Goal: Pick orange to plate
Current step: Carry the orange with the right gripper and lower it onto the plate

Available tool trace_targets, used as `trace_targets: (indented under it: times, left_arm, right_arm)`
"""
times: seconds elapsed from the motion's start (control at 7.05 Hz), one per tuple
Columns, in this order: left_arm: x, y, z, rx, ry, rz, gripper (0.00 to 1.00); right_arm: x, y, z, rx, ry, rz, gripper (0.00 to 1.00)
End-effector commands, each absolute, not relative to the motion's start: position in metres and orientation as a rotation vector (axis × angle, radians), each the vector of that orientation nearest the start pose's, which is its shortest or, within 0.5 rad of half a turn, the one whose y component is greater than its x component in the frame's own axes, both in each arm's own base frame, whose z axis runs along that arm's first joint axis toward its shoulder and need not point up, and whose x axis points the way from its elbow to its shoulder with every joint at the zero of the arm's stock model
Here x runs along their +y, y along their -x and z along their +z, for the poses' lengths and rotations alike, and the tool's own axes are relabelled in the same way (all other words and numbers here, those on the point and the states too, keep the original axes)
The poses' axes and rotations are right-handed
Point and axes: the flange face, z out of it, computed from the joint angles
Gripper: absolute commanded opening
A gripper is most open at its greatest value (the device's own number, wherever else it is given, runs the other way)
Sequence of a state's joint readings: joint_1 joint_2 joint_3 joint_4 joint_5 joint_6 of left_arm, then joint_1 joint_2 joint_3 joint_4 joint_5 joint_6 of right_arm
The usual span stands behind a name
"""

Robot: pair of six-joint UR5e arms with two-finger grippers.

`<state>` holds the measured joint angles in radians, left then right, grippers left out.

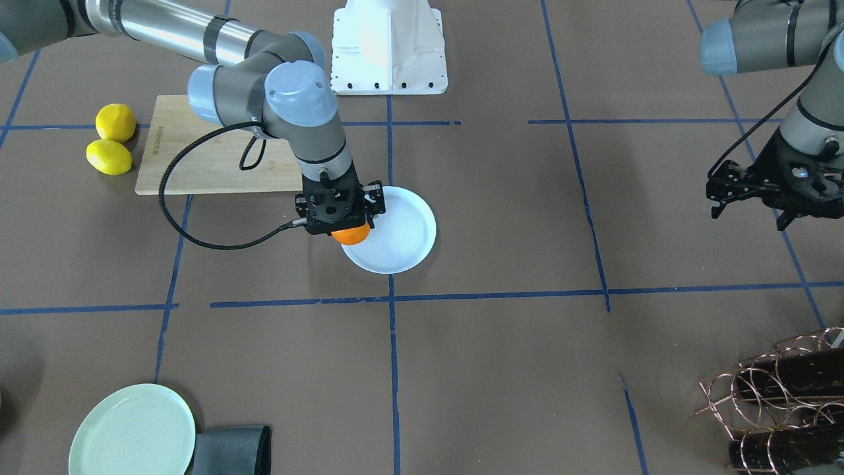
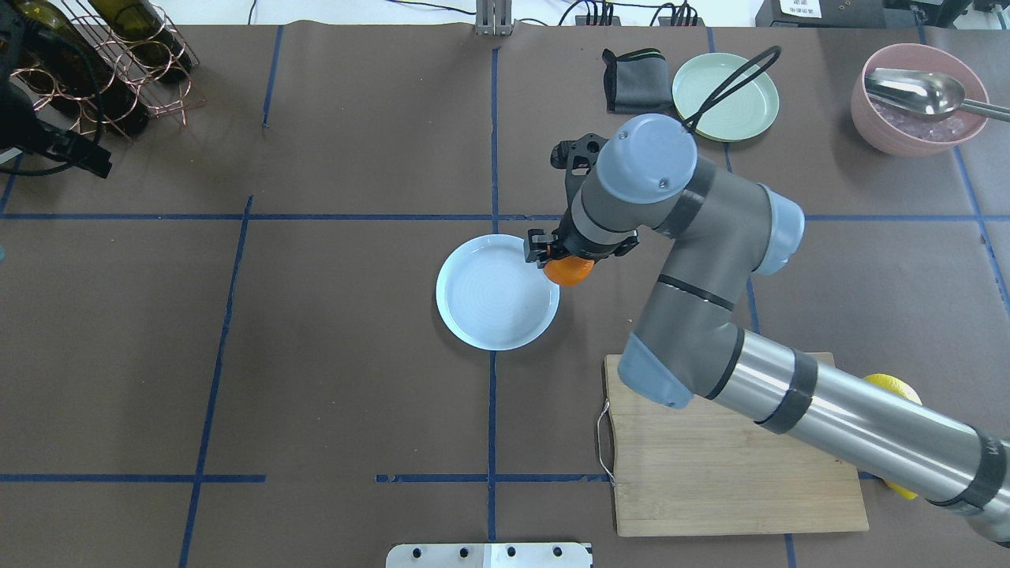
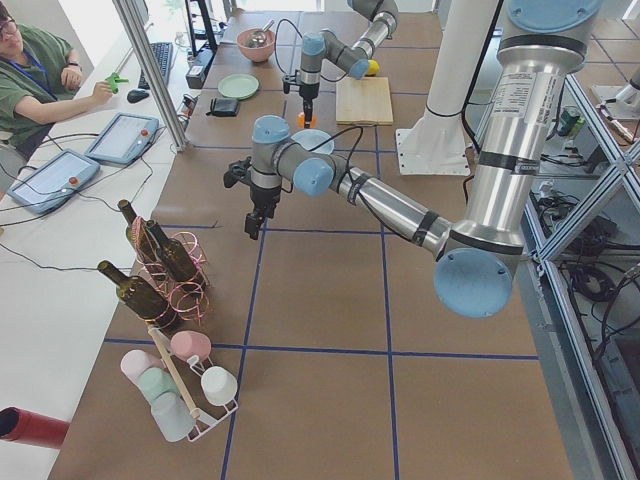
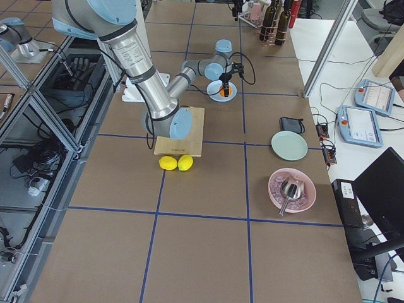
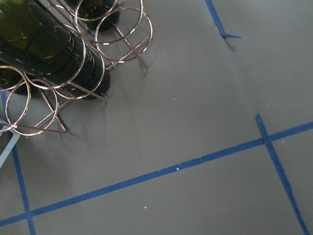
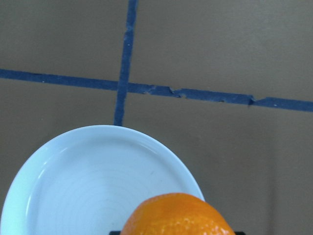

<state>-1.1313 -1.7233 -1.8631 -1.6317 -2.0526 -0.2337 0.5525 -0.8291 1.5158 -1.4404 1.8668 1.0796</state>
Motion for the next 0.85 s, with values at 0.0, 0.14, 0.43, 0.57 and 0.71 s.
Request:
trace_targets:
  times: [0.0, 0.14, 0.43, 0.57, 0.71]
  left_arm:
    - [-0.528, -0.118, 0.476, 0.579, -0.298, 0.335, 1.0]
    - [-0.533, -0.094, 0.477, 0.574, -0.308, 0.291, 1.0]
    - [-0.529, -0.091, 0.488, 0.584, -0.28, 0.282, 1.0]
    - [-0.525, -0.088, 0.496, 0.581, -0.268, 0.279, 1.0]
    - [-0.523, -0.087, 0.5, 0.579, -0.262, 0.274, 1.0]
  right_arm:
    - [-0.453, 0.6, 0.209, -0.802, -0.157, -0.089, 0.0]
    - [-0.457, 0.609, 0.206, -0.789, -0.157, -0.088, 0.0]
    - [-0.459, 0.626, 0.201, -0.778, -0.146, -0.092, 0.15]
    - [-0.46, 0.626, 0.2, -0.779, -0.155, -0.09, 0.99]
    - [-0.46, 0.625, 0.2, -0.778, -0.155, -0.091, 1.0]
